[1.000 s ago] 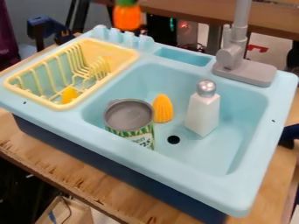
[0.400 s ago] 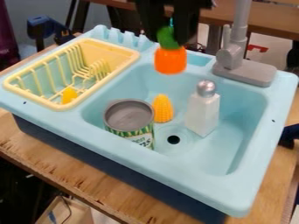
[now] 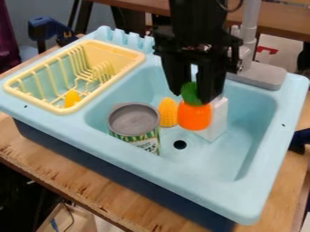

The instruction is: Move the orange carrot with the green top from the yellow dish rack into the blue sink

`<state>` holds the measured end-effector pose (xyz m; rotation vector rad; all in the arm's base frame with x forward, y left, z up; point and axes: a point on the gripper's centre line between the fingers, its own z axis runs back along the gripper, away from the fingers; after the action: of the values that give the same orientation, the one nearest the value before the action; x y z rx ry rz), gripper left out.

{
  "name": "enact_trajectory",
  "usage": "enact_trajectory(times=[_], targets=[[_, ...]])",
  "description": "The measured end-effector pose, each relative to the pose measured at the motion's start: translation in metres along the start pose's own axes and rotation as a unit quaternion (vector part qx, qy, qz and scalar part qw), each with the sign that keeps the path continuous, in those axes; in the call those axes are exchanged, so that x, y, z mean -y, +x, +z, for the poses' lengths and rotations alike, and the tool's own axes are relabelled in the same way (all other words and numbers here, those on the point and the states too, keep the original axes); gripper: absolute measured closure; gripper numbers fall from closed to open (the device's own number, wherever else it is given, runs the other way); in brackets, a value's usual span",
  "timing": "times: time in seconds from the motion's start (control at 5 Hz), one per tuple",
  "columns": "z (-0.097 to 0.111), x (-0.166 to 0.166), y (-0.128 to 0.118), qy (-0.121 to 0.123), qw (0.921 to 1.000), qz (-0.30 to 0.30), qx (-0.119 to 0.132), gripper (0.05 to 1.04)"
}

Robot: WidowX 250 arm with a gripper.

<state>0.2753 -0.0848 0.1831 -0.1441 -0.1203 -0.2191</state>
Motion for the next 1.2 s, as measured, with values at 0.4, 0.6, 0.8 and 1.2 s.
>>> enact_trajectory(times=[0.4, 0.6, 0.8, 1.2], targets=[[-0.031, 0.023, -0.009, 0.013, 0.9980, -0.061, 0.001, 0.470], [-0.049, 0.028, -0.012, 0.010, 0.9969, -0.077, -0.006, 0.470], [-0.059, 0.027, -0.013, 0.010, 0.9969, -0.078, -0.002, 0.470], [-0.074, 0.027, -0.012, 0.002, 0.9970, -0.077, -0.010, 0.416]])
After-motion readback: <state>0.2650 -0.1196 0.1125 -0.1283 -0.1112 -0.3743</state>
